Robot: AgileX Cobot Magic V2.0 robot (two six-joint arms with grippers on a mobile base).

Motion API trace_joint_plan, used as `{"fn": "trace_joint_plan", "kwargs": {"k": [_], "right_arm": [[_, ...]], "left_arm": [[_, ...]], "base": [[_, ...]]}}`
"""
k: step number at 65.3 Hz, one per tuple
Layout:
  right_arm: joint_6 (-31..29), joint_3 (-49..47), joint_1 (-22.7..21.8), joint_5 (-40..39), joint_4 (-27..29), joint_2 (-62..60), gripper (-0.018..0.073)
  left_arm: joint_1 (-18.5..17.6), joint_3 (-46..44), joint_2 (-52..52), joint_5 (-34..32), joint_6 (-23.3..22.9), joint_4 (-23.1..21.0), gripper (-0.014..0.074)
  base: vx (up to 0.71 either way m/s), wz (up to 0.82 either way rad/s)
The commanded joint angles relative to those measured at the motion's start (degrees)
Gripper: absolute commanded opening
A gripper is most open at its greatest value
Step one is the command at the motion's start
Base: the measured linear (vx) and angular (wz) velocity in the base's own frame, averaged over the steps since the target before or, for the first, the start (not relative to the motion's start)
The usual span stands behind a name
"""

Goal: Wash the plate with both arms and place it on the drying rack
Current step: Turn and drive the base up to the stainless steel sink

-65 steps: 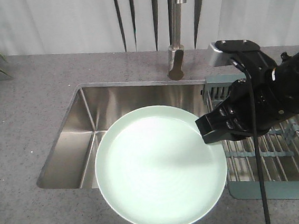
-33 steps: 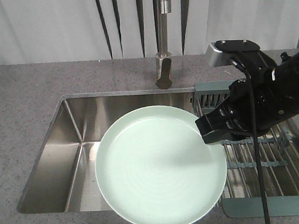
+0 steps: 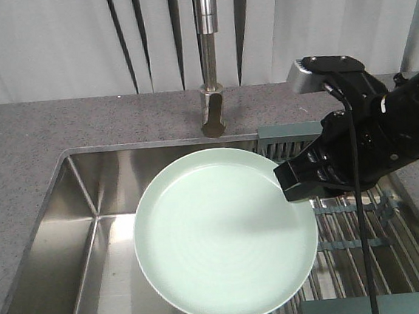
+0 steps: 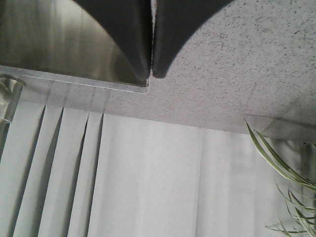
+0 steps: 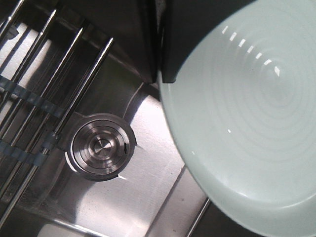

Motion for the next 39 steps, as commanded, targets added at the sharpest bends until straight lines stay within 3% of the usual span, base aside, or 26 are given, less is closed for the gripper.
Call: {"fn": "trace_joint_plan", "kwargs": {"k": [1, 39], "right_arm": [[-0.4, -1.3, -0.1, -2.0, 1.6, -1.8, -0.0004], [-0.4, -1.3, -0.1, -2.0, 1.6, -1.8, -0.0004]], "left_arm": [[-0.4, -1.5, -0.8, -4.1, -0.4, -0.1, -0.0007], [-0.4, -1.5, -0.8, -4.1, -0.4, -0.1, -0.0007]], "base": [[0.05, -0.06], [0.03, -0.06]]}}
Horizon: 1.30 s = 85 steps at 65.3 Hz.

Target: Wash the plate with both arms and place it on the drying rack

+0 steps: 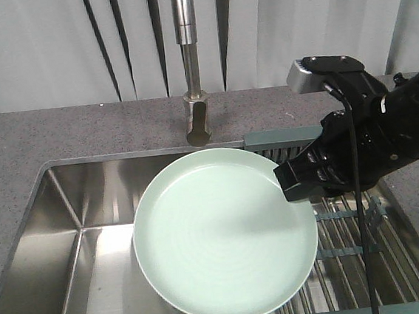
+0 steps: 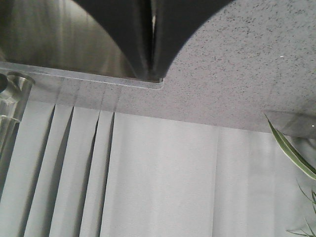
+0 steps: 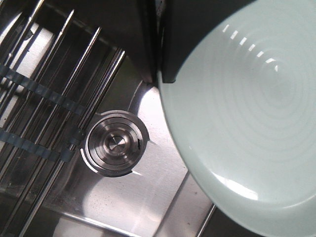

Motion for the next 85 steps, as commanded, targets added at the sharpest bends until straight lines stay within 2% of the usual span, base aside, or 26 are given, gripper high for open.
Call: {"fn": "trace_joint_plan", "kwargs": {"k": [1, 75, 85], "right_arm": [[-0.4, -1.3, -0.1, -2.0, 1.6, -1.8, -0.0004], [-0.4, -1.3, -0.1, -1.9, 1.6, -1.8, -0.0004], [-0.4, -1.3, -0.1, -1.9, 1.6, -1.8, -0.0004]], "left_arm": [[-0.4, -1.5, -0.8, -4.1, -0.4, -0.1, -0.0007], [-0.4, -1.5, -0.8, -5.0, -0.2, -0.1, -0.0007], [-0.4, -4.8, -0.7, -6.0, -0.5, -0.1, -0.0007]], "base": [[0.03, -0.06], [0.00, 0.00], [0.00, 0.00]]}}
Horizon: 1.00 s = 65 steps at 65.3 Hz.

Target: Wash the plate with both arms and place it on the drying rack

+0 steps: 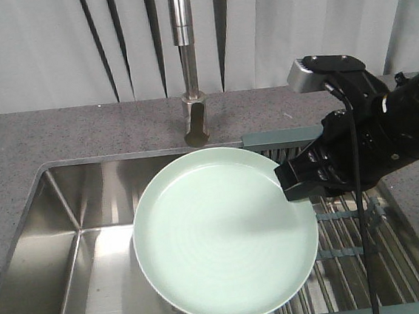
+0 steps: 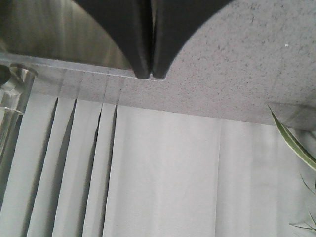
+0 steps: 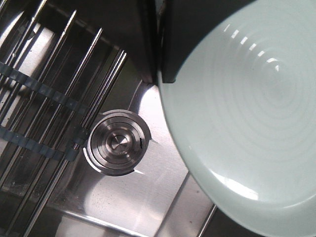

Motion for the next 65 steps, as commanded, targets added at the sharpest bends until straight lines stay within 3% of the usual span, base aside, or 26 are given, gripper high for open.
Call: {"fn": "trace_joint_plan", "kwargs": {"k": [1, 15, 37, 65], "right_arm": [[-0.4, -1.3, -0.1, -1.9, 1.6, -1.6, -0.0004], [-0.4, -1.3, -0.1, -1.9, 1.6, -1.6, -0.0004], [-0.4, -1.3, -0.1, -1.9, 1.6, -1.6, -0.0004], [-0.4, -1.3, -0.1, -1.9, 1.6, -1.6, -0.0004]], "left_arm": [[-0.4, -4.7, -0.7, -4.8, -0.5, -0.1, -0.0007], [-0.4, -17.5, 4.3, 5.3, 0.0, -0.1, -0.0007], [-0.4, -33.7, 23.1, 23.4, 2.9, -0.1, -0.0007], [-0.4, -35.4, 36.7, 31.0, 2.4, -0.6, -0.0005]], "base": [[0.00, 0.00], [0.00, 0.00], [0.00, 0.00], [0.00, 0.00]]}}
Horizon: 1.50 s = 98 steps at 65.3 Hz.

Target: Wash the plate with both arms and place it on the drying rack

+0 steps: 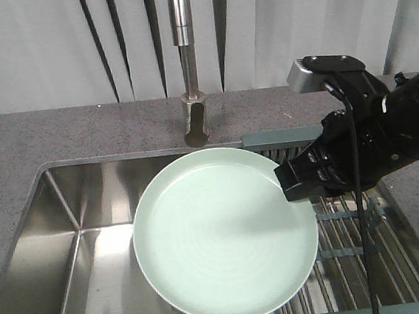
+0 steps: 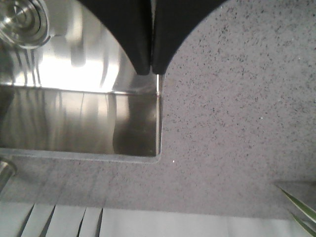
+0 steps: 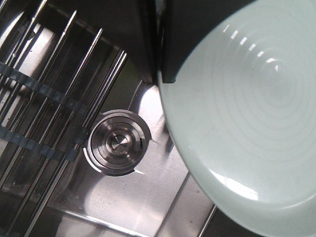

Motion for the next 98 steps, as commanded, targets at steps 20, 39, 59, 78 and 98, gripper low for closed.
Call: {"fn": "trace_joint_plan", "kwargs": {"k": [20, 39, 59, 78, 98], "right_arm": [[-0.4, -1.3, -0.1, -1.9, 1.6, -1.6, -0.0004], [-0.4, -1.3, -0.1, -1.9, 1.6, -1.6, -0.0004], [-0.4, -1.3, -0.1, -1.9, 1.6, -1.6, -0.0004], [-0.4, -1.3, -0.1, -1.8, 1.6, -1.6, -0.0004], [-0.4, -1.3, -0.1, -1.9, 1.6, -1.6, -0.0004]], "left_arm": [[-0.4, -4.1, 7.4, -0.2, -0.3, -0.6, 0.0213], [-0.4, -12.9, 15.8, 7.5, 5.1, -0.6, 0.0607], [-0.4, -21.3, 26.6, 8.6, 18.9, -9.9, 0.0617], [-0.4, -26.6, 36.1, 7.0, 47.9, -35.4, 0.0606], [-0.5, -32.0, 46.1, 8.1, 72.8, -55.0, 0.0606]], "base": [[0.00, 0.00], [0.00, 0.00], [0.00, 0.00], [0.00, 0.00], [0.00, 0.00]]}}
